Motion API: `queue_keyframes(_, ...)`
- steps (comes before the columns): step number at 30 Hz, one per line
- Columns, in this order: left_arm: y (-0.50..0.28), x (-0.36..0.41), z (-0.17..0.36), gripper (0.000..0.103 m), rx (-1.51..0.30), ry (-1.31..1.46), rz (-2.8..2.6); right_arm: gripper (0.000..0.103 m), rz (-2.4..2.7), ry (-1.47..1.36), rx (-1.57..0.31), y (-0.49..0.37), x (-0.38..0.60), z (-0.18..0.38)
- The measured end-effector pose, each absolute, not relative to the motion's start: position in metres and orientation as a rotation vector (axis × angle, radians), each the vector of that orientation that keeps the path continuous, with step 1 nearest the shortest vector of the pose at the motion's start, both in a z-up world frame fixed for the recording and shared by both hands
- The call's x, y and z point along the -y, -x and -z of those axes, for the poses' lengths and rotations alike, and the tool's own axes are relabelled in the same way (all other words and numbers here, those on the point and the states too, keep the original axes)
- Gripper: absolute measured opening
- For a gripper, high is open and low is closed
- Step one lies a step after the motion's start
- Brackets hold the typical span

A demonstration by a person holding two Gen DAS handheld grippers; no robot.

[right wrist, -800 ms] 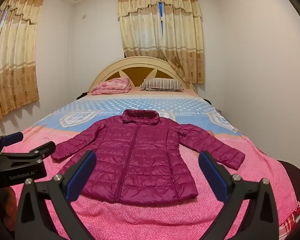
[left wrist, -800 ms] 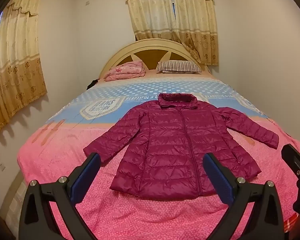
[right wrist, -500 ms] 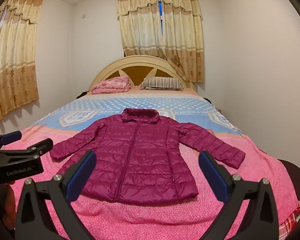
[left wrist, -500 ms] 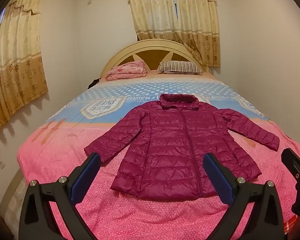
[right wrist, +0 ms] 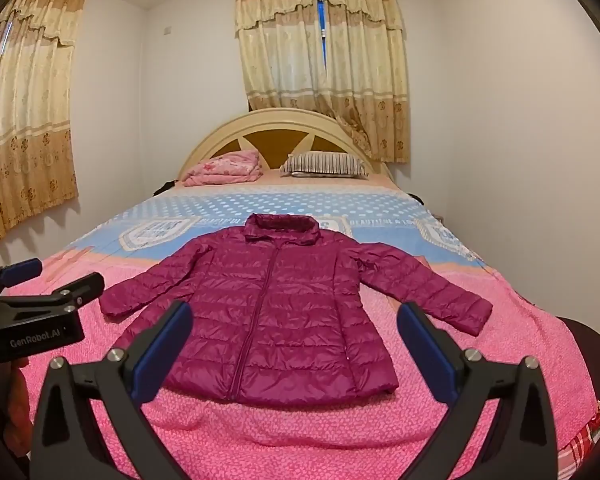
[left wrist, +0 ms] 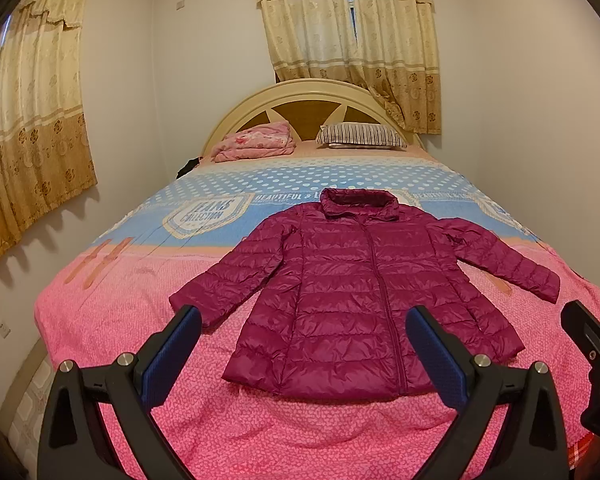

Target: Fold large clothes

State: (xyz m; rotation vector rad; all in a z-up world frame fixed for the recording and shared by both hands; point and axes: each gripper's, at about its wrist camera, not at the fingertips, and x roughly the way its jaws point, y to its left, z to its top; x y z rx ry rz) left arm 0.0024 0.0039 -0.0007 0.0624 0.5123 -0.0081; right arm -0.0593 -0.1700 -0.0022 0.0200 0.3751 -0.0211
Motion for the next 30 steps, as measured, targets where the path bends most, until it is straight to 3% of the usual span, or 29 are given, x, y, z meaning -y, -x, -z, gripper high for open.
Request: queue_keyframes(30,-0.006,-0.0084,0.0047,0.102,-0.516,-0.046,-0.004,0.103,0.02,-0.027,-0.383,0.0582,0.1721,0.004)
